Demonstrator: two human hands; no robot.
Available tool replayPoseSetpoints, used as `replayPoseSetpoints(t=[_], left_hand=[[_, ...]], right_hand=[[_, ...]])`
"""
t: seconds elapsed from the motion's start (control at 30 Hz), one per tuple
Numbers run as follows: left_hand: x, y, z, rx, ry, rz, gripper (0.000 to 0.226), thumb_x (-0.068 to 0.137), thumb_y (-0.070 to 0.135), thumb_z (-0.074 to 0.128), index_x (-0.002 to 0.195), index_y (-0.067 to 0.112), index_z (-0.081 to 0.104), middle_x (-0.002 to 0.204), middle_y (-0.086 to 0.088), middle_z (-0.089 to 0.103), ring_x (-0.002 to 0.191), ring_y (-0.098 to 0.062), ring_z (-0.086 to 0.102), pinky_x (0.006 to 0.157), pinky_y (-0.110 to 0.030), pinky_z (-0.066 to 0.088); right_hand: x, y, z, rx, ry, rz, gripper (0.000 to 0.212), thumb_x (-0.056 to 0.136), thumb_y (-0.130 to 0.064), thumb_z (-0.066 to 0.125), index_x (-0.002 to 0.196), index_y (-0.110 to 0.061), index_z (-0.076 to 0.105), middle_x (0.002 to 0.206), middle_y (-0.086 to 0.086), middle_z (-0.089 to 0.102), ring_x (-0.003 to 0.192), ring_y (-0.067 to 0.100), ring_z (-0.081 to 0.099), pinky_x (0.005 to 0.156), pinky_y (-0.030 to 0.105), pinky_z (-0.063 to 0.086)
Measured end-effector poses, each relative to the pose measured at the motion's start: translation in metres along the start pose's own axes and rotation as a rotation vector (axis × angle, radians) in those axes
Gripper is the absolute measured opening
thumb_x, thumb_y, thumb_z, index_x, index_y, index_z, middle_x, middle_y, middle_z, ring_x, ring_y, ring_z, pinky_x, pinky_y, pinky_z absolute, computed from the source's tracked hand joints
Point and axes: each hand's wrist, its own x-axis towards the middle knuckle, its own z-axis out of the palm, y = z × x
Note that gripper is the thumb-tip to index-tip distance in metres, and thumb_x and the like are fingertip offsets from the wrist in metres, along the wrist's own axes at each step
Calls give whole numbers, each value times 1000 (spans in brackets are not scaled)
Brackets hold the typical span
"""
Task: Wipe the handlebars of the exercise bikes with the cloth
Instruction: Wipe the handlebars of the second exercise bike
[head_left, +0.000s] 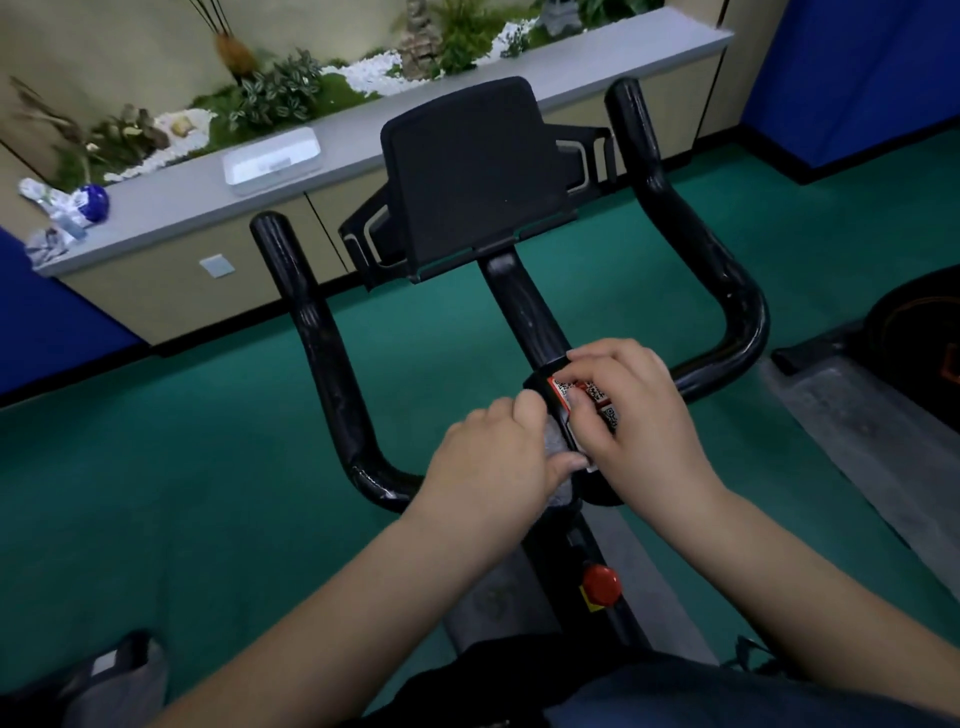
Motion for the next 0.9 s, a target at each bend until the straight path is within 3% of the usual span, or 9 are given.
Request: replayPoseSetpoints(t=[0.17, 0.4, 0.5, 0.6, 0.73, 0.8, 0.9], left_hand=[[-14, -23, -10, 134, -74, 195, 50, 86, 58, 42, 112, 15, 37, 113, -3, 46, 103, -25, 49, 85, -34, 36], [-20, -35, -25, 10, -266, 77, 39, 88, 52, 48, 90, 18, 29, 95, 1, 41, 93, -22, 48, 76, -32, 36], [-2, -8, -12, -128, -182, 7, 40, 87, 48, 53, 89, 16, 28, 93, -2, 40, 95, -28, 48, 74, -35, 35], [-6, -2, 0, -150, -32, 30, 43, 86, 47, 55, 104, 12, 39, 107, -7, 48, 102, -28, 47, 84, -39, 39], [-31, -37, 8, 52, 61, 257, 62, 77, 39, 68, 125, 10, 41, 120, -8, 50, 100, -29, 53, 82, -41, 46], [-44, -60, 1, 90, 40, 312, 62, 73, 34, 72, 122, 17, 38, 118, -5, 54, 95, -27, 55, 79, -38, 49], [-55, -87, -20, 90, -48, 308, 43, 71, 24, 72, 102, 29, 41, 102, 6, 57, 89, -19, 53, 75, -32, 47]], right_hand=[[-2, -2, 1, 6, 3, -18, 23, 85, -21, 53, 99, -12, 70, 107, 3, 60, 102, 20, 54, 95, 7, 28], [-2, 0, -1, 30, 14, 1, 24, 86, -22, 51, 99, -13, 69, 108, 1, 60, 104, 18, 52, 94, 7, 29], [0, 1, -1, 18, 20, 0, 24, 85, -23, 51, 97, -13, 69, 106, 2, 61, 102, 20, 54, 94, 8, 29], [0, -1, 1, 6, 21, -9, 24, 85, -23, 52, 96, -12, 70, 105, 3, 62, 101, 22, 56, 94, 8, 28], [-2, -3, 2, -1, 7, -19, 25, 86, -24, 51, 97, -13, 70, 106, 3, 61, 101, 21, 55, 94, 6, 27], [-3, -3, 1, -2, -6, -14, 26, 86, -26, 50, 98, -14, 70, 107, 1, 60, 103, 20, 54, 94, 5, 26], [-3, -4, -1, -3, -15, -7, 27, 87, -27, 50, 99, -14, 70, 107, 1, 61, 103, 20, 54, 94, 4, 26]])
